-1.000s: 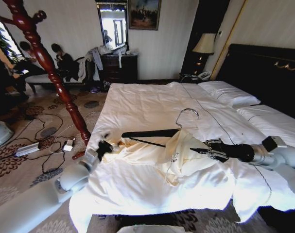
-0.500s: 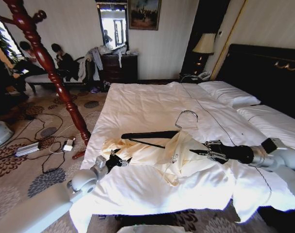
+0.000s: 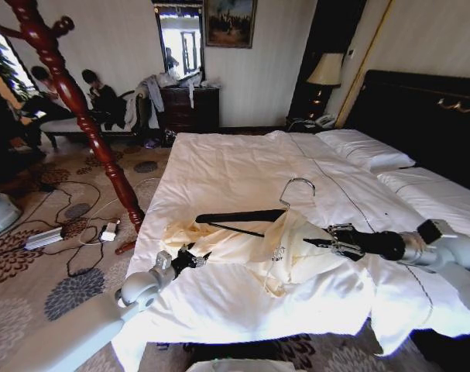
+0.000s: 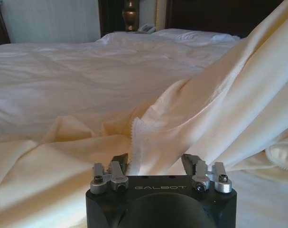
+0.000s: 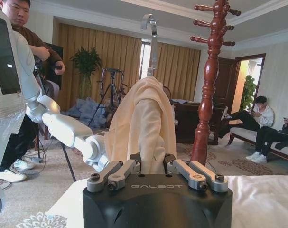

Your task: Pick up the clothes from the bed and hang them on the clothes hanger.

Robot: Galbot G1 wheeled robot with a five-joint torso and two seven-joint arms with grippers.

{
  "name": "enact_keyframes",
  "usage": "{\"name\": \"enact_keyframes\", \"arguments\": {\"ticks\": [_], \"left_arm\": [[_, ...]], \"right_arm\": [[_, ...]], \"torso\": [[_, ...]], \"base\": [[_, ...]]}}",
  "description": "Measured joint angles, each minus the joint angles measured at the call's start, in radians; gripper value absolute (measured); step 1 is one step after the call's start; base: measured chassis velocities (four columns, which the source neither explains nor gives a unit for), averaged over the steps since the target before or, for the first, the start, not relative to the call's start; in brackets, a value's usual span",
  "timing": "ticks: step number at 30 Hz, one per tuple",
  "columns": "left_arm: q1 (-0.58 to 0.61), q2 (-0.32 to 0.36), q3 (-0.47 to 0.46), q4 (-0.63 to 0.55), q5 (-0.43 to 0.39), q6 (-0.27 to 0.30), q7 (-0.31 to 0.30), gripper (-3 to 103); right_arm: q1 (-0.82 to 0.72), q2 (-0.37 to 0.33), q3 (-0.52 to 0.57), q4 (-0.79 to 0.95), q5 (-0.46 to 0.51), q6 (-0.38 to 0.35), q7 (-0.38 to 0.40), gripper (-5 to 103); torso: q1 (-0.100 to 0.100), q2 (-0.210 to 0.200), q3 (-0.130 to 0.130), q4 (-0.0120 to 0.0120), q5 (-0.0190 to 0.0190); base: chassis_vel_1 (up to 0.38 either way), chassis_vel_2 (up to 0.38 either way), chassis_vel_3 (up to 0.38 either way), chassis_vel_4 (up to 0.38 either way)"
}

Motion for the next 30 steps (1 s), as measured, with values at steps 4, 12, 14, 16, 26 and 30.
{"name": "enact_keyframes", "arguments": {"ticks": [4, 12, 14, 16, 26, 30], "left_arm": [[-0.002, -0.001, -0.003, 0.0, -0.011, -0.011, 0.018, 53], [0.011, 0.007, -0.067, -0.01, -0.048, -0.027, 0.051, 15], [0.013, 0.007, -0.074, -0.01, -0.052, -0.028, 0.056, 10], [0.016, 0.007, -0.086, -0.009, -0.058, -0.03, 0.061, 4], [-0.02, 0.005, -0.161, -0.026, -0.16, -0.036, 0.05, 0], [-0.108, 0.002, -0.173, -0.039, -0.265, -0.036, 0.014, 0]], "right_arm": [[0.0, -0.001, 0.0, -0.005, 0.0, 0.003, -0.003, 19], [0.0, 0.003, -0.003, -0.016, -0.012, 0.015, -0.005, 19], [0.001, 0.003, -0.003, -0.016, -0.013, 0.015, -0.005, 19], [0.002, 0.003, -0.003, -0.016, -0.013, 0.016, -0.005, 19], [-0.002, 0.005, 0.001, -0.011, -0.013, 0.024, 0.016, 19], [-0.003, 0.006, 0.001, -0.005, -0.009, 0.025, 0.029, 19]], "torso": [[0.0, 0.0, 0.0, 0.0, 0.0], [0.0, 0.0, 0.0, 0.0, 0.0], [0.0, 0.0, 0.0, 0.0, -0.0001], [0.0, 0.0, 0.0, 0.0, 0.0], [0.0, 0.0, 0.0, 0.0001, -0.0001], [0.0, 0.0, 0.0, 0.0, -0.0001]], "base": [[0.0, 0.0, 0.0, 0.0], [0.0, 0.0, 0.0, 0.0], [0.0, 0.0, 0.0, 0.0], [0.0, 0.0, 0.0, 0.0], [0.0, 0.0, 0.0, 0.0], [0.0, 0.0, 0.0, 0.0]]}}
